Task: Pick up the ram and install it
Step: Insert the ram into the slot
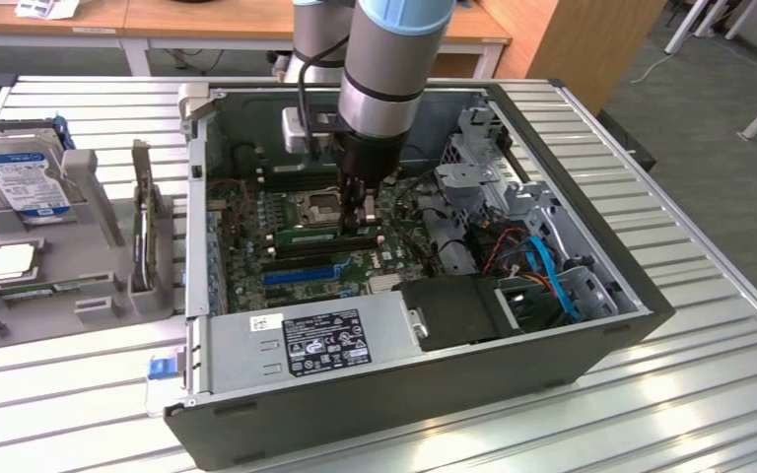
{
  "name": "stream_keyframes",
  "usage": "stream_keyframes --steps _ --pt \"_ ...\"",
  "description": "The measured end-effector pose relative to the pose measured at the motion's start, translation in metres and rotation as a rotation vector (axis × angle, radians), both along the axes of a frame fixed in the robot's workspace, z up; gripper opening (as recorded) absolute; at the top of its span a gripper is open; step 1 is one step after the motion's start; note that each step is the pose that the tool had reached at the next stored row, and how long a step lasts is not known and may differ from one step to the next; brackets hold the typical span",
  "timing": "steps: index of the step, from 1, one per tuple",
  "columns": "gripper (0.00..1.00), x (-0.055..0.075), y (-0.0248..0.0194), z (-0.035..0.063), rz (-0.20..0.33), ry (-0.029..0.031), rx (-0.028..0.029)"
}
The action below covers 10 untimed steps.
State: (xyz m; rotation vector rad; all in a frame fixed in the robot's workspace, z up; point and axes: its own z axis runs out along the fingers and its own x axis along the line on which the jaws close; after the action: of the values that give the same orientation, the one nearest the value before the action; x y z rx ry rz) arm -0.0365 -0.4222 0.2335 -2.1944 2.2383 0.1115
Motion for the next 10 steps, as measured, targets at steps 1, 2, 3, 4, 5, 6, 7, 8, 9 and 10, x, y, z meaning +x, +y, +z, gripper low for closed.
stream_keyframes --steps 1,2,3,4,5,6,7,8,9,10 --pt "0.12 0.0 0.0 0.0 0.0 -0.0001 0.0001" --pt "0.12 0.0001 0.0 0.0 0.0 -0.0001 0.0001" --pt "0.12 0.0004 0.0 -0.0001 0.0 0.0 0.0001" --pt "0.12 0.0006 0.0 -0.0001 0.0 0.0 0.0002" --pt "0.12 0.0006 0.0 -0.0001 0.0 -0.0001 0.0001" --pt "0.12 0.0007 0.0 -0.0001 0.0 -0.0001 0.0002" --pt "0.12 0.0008 0.0 0.0 0.0 -0.0001 0.0001" --pt "0.12 0.0009 0.0 0.0 0.0 0.0 0.0001" --pt "0.12 0.0011 0.0 -0.0001 0.0 -0.0001 0.0001" --pt "0.12 0.0011 0.0 0.0 0.0 -0.0001 0.0001"
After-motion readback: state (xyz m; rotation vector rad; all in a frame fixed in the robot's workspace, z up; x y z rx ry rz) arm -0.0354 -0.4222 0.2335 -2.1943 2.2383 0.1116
